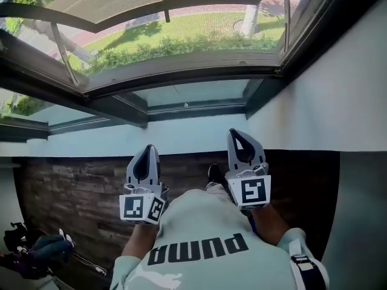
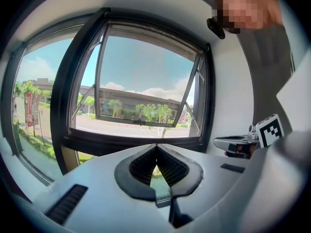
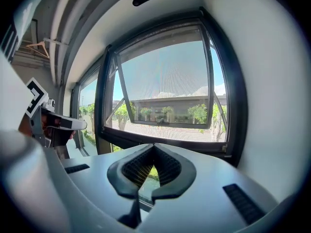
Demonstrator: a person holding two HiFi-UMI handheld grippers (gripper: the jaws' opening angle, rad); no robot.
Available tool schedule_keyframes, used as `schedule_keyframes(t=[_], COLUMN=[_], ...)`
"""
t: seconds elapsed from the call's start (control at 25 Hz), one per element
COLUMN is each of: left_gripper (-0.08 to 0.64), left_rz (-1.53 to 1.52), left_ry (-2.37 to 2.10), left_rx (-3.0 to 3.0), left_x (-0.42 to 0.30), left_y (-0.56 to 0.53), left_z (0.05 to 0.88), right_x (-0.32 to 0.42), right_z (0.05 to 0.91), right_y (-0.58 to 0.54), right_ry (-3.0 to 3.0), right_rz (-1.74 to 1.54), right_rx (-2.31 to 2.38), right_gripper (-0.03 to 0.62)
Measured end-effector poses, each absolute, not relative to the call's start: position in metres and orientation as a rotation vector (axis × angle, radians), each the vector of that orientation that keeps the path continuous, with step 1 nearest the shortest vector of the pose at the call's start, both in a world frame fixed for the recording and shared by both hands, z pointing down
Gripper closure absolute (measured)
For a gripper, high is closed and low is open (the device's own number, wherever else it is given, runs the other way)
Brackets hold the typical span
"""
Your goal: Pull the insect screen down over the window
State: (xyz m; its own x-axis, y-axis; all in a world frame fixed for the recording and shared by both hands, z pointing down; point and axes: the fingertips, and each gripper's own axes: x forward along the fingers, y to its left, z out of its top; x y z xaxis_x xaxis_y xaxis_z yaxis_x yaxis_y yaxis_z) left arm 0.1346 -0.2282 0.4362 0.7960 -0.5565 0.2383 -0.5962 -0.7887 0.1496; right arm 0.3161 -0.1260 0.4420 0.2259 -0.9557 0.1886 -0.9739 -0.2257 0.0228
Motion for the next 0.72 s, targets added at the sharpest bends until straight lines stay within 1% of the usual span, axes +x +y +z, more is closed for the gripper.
schedule_keyframes(t=[0.16, 0.28, 0.52, 0.72], left_gripper=[0.548, 0.548, 0.548, 0.548], left_rz=[0.259, 0.255, 0.235, 0.189], left_ry=[-0.917, -0.938, -0.959, -0.923], left_rx=[2.832, 2.851, 2.82, 2.854], left_x=[0.116, 0.084, -0.003, -0.076], left_y=[-0.211, -0.19, -0.141, -0.083], left_z=[0.423, 0.42, 0.439, 0.436], right_x=[0.302, 0.279, 0.2, 0.132], right_z=[0.434, 0.432, 0.444, 0.446], right_y=[-0.114, -0.099, -0.051, 0.01], right_ry=[-1.842, -1.827, -1.853, -1.849], right_rz=[0.179, 0.166, 0.206, 0.246], right_rx=[2.348, 2.339, 2.357, 2.42], right_gripper=[0.584, 0.584, 0.584, 0.584])
